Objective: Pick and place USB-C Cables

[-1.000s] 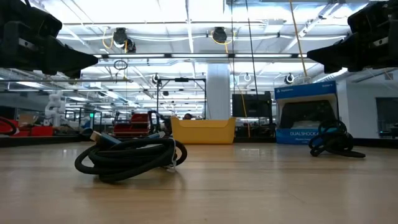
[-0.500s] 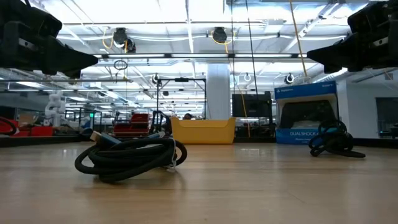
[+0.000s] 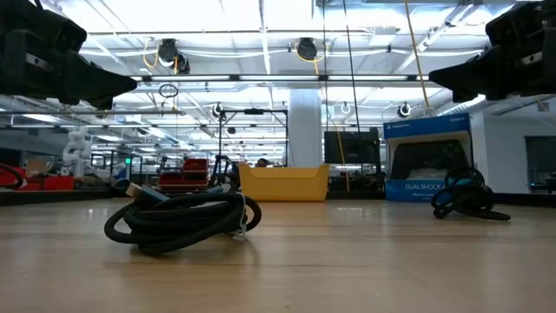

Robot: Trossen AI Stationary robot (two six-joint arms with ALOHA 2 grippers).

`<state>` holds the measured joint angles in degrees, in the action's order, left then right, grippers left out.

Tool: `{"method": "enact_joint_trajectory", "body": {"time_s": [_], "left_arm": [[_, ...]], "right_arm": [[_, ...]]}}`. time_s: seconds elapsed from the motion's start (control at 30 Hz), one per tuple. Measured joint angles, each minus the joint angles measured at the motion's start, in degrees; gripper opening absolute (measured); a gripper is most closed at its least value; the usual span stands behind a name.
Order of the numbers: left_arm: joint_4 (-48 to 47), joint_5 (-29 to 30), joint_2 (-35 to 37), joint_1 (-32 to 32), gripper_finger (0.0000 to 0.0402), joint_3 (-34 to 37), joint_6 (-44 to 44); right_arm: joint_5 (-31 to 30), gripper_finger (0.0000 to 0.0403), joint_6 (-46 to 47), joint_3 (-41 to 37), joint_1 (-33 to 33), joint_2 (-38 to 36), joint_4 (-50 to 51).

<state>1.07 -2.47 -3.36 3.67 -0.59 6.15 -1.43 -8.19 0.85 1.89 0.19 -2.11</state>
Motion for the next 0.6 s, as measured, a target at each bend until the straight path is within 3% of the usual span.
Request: {"method": "enact_joint_trajectory", "body": {"time_s": [0.27, 0.6], "left_arm": [[1.04, -0.01, -0.01, -0.01, 0.0033, 0.01, -2.19], [11.79, -3.37, -0.01, -2.05, 0.0004, -1.32, -2.23]], "right_arm": [[-0.02, 0.0000, 0.02, 0.01, 0.02, 0.00, -0.18], [-0.04, 0.0000, 0.01, 0.00, 0.01, 0.00, -0.58]]}}
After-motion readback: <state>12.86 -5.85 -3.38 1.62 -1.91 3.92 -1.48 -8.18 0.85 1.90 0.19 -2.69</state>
